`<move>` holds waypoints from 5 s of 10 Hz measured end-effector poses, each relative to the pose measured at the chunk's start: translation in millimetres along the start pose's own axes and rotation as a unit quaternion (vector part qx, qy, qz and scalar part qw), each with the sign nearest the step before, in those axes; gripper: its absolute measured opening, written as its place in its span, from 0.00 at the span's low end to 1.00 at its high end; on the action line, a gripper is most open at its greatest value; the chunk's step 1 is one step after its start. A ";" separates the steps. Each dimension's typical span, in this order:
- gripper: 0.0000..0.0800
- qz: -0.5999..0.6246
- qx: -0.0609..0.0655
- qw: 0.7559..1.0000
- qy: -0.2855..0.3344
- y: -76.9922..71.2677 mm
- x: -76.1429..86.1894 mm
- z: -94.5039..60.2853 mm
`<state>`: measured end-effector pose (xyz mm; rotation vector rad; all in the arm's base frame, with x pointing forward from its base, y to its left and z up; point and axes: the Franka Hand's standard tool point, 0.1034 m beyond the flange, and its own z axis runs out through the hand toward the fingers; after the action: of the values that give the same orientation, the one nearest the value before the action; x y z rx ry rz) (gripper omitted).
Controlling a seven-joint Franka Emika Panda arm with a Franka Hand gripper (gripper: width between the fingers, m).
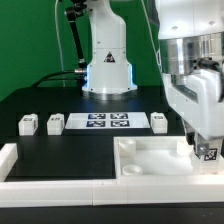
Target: Assemble square table
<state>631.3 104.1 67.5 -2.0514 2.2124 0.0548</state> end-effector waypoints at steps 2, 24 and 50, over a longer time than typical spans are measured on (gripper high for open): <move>0.37 0.103 0.004 0.995 -0.003 3.8 1.4 0.4; 0.81 0.109 0.006 0.994 -0.026 20.2 -18.5 -44.1; 0.81 -0.760 -0.094 0.643 -0.008 206.0 13.4 18.6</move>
Offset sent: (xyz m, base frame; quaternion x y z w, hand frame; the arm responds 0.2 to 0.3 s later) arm 0.0039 -0.0061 0.0024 0.0266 0.0014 0.2202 0.9751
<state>426.6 109.1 35.6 -3.1439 -0.1483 0.1234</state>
